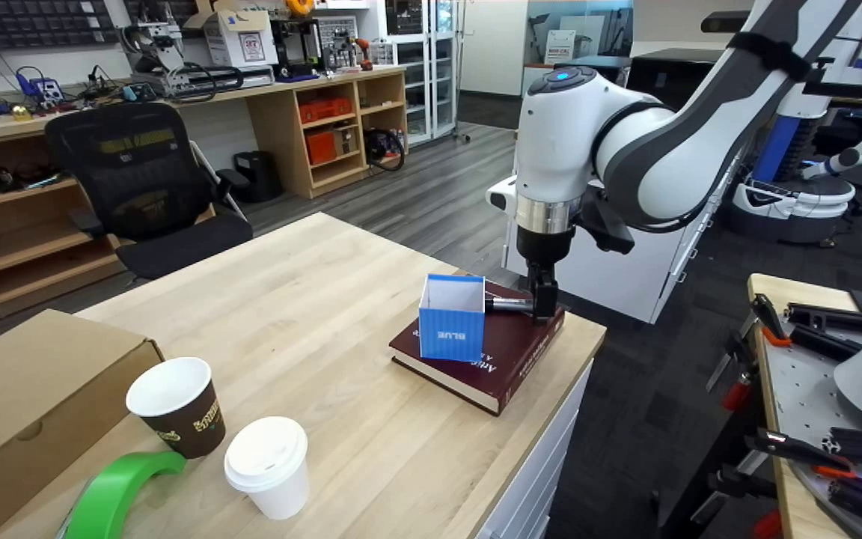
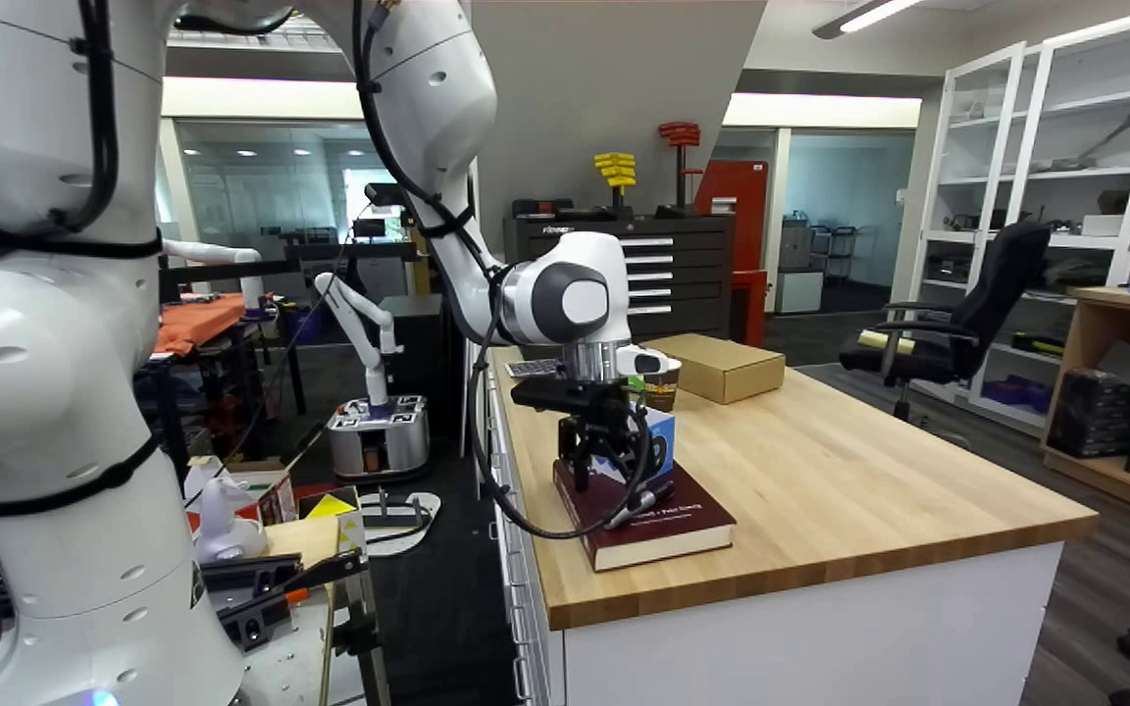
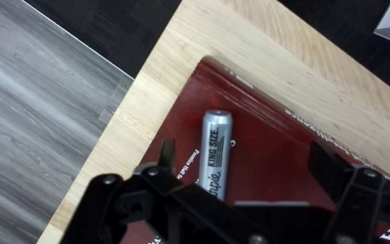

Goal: Take the marker out of the box and place it on the book

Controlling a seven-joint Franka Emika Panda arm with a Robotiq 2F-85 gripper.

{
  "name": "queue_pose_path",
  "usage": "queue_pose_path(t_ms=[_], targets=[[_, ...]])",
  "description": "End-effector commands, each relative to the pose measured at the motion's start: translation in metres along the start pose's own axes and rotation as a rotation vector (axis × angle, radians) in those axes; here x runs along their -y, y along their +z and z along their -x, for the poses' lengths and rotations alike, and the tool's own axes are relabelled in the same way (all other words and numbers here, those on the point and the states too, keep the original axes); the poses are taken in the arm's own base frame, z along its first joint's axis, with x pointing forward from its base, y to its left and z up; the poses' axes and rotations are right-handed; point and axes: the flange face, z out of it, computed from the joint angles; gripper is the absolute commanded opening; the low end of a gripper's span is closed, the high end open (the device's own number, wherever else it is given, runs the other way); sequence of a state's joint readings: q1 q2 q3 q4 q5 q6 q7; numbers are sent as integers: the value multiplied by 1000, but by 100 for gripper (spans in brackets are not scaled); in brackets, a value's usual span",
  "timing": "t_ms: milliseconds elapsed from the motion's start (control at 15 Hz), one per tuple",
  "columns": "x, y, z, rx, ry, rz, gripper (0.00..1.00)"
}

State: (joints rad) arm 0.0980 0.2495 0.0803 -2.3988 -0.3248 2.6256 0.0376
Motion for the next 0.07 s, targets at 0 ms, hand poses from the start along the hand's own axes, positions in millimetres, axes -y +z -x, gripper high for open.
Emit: queue_pose_path(t_ms=[0], targets=[[0, -1, 0, 1, 0, -1, 100]])
